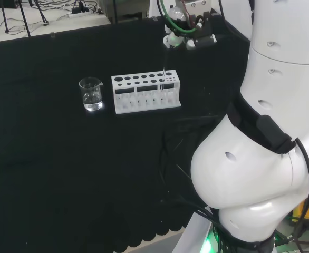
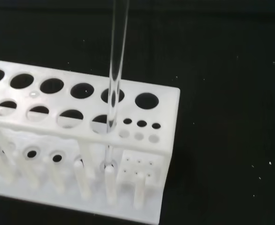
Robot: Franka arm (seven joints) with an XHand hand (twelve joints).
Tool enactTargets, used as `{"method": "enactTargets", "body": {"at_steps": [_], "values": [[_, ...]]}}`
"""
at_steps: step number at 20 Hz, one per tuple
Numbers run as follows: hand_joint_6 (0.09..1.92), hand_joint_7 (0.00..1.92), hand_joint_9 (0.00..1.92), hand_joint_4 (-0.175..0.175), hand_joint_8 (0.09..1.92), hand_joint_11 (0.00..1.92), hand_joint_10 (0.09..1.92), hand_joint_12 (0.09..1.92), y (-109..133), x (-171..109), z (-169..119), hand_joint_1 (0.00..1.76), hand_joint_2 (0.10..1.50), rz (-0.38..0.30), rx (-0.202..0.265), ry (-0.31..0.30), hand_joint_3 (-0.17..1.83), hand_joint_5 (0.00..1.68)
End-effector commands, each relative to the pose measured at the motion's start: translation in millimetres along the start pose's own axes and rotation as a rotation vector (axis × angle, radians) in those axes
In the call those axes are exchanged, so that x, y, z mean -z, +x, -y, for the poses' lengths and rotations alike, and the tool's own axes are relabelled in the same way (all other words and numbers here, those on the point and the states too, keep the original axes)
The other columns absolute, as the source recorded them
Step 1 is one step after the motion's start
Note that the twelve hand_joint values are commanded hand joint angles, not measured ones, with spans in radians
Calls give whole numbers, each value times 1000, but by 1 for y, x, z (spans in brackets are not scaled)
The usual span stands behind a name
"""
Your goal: Take the glass rod from the white test tube rack.
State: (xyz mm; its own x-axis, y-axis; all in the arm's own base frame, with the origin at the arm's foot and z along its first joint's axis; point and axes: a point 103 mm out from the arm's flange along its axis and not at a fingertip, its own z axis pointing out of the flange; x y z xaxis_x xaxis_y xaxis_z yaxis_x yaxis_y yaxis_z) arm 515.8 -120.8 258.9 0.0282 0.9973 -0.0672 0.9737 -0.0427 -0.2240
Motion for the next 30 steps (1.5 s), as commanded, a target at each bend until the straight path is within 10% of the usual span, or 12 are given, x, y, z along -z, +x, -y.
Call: {"method": "enactTargets", "body": {"at_steps": [1,14,16,19,30], "values": [[865,1012,1385,-175,878,1299,888,1037,-5,1,6,999,907,-42,34,-41,644,610],[922,1038,1508,-175,951,1653,820,714,26,-4,-7,1152,814,-88,67,7,738,673],[1062,1061,1523,-175,1012,1659,816,606,28,-7,-8,1188,962,-101,73,6,410,784],[892,1122,1504,-175,1024,1596,845,537,33,-9,-10,1269,988,-103,81,-16,231,931],[475,1213,1580,-175,1019,1622,794,565,29,32,8,1316,752,-199,94,-170,551,1197]]}}
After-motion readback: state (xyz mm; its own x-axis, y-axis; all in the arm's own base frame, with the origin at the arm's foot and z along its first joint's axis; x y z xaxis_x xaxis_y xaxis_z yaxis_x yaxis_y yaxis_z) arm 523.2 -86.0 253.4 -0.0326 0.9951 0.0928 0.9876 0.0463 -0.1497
